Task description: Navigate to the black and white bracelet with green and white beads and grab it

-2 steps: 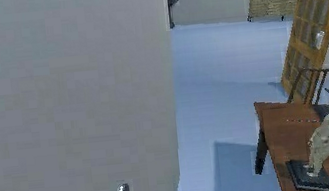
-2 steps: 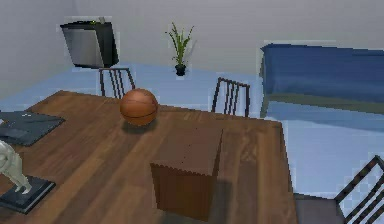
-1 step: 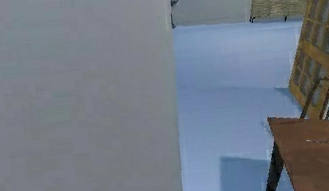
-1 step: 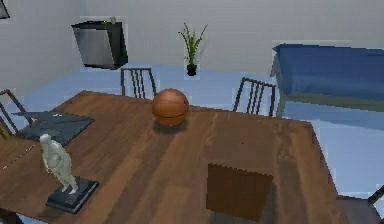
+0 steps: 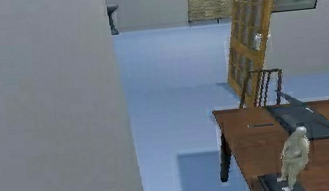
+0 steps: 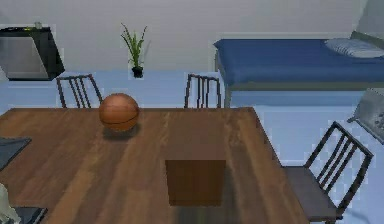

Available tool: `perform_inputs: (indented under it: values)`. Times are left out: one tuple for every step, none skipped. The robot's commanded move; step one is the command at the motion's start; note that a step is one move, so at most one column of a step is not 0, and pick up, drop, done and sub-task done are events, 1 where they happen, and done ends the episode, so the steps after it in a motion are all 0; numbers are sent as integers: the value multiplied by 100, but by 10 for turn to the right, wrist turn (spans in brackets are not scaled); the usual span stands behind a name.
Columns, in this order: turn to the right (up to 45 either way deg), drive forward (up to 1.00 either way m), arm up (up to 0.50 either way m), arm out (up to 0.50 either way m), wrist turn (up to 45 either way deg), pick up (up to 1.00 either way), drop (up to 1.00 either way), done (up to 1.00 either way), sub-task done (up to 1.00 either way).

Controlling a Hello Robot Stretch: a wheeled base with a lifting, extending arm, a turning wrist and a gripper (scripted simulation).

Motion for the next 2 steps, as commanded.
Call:
perform_inputs:
  values:
    - [0,100,0,0,0,0,0,0,0]
    - [0,20,0,0,0,0,0,0,0]
